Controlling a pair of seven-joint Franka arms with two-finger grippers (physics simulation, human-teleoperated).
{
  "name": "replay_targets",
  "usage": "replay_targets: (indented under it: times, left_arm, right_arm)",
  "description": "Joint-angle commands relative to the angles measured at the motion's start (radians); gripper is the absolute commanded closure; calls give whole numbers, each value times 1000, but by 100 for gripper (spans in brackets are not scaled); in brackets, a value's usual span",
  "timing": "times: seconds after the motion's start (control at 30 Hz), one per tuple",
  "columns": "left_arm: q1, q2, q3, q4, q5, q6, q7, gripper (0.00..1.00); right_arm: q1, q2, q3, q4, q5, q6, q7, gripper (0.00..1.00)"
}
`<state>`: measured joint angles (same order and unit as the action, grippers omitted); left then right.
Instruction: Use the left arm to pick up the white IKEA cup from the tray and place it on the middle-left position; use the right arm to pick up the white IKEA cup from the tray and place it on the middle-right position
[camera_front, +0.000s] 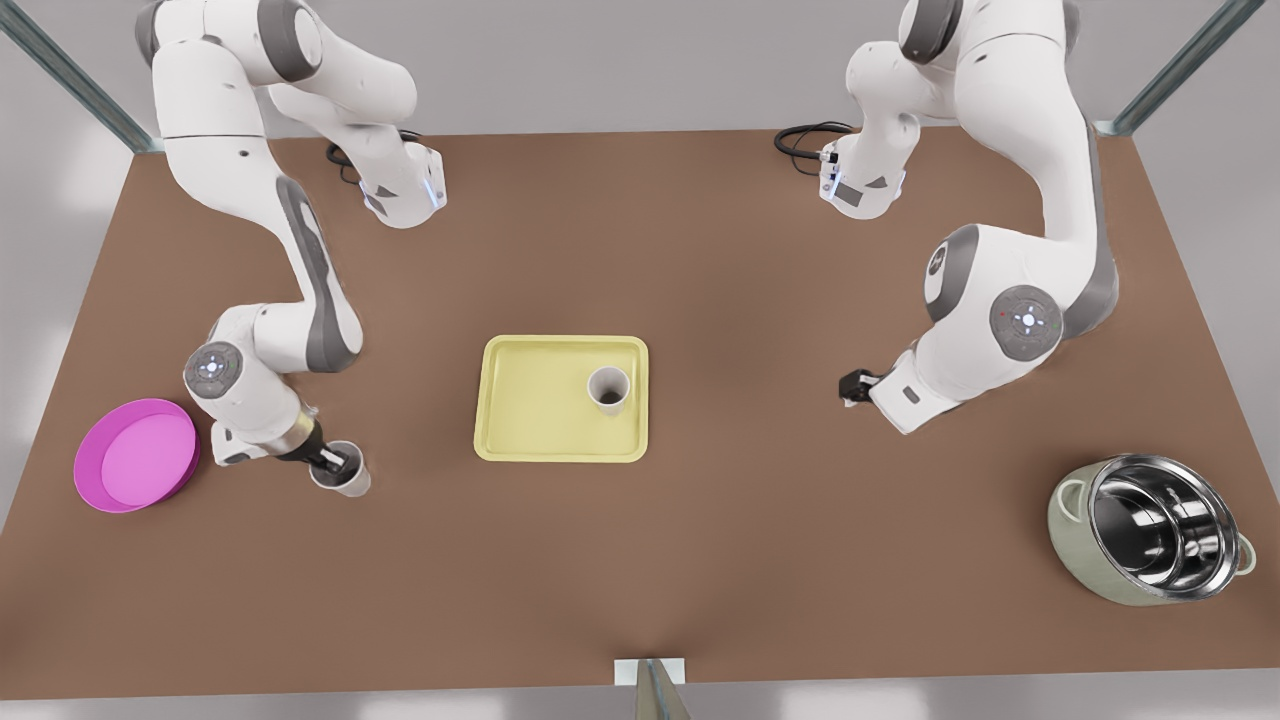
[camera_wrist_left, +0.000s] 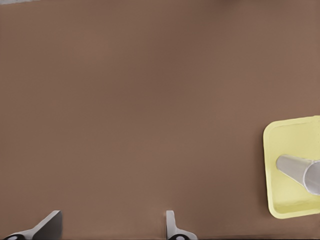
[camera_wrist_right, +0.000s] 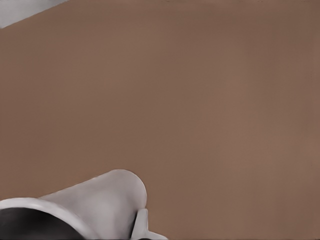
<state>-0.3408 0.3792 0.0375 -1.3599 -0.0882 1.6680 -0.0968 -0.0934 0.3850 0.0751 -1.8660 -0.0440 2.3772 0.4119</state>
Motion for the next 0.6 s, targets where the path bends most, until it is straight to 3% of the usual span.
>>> replay_targets:
  times: [0.0,0.13,0.3,0.33,0.37,0.4,0.57]
  left_arm:
    - [-96,15,-1,2,13,19,-306,0]
    - [-234,86,-1,2,42,104,-535,0]
    - [-366,213,-2,4,35,331,-771,0]
    - [-372,222,-2,4,33,342,-773,0]
    - [-389,237,-2,4,39,343,-787,0]
    - [-408,257,-2,4,41,360,-794,0]
    - [-478,308,-2,-2,79,418,-808,0]
  right_arm:
    - [-61,71,0,63,-16,-55,-660,87]
    - [-66,255,3,189,-25,-43,-687,87]
    - [-58,316,5,191,-22,-41,-685,83]
    - [-62,316,5,191,-22,-43,-687,64]
    - [-62,315,5,191,-20,-43,-685,6]
    - [-66,313,5,192,-19,-43,-685,0]
    - [-112,287,41,195,-14,-78,-682,0]
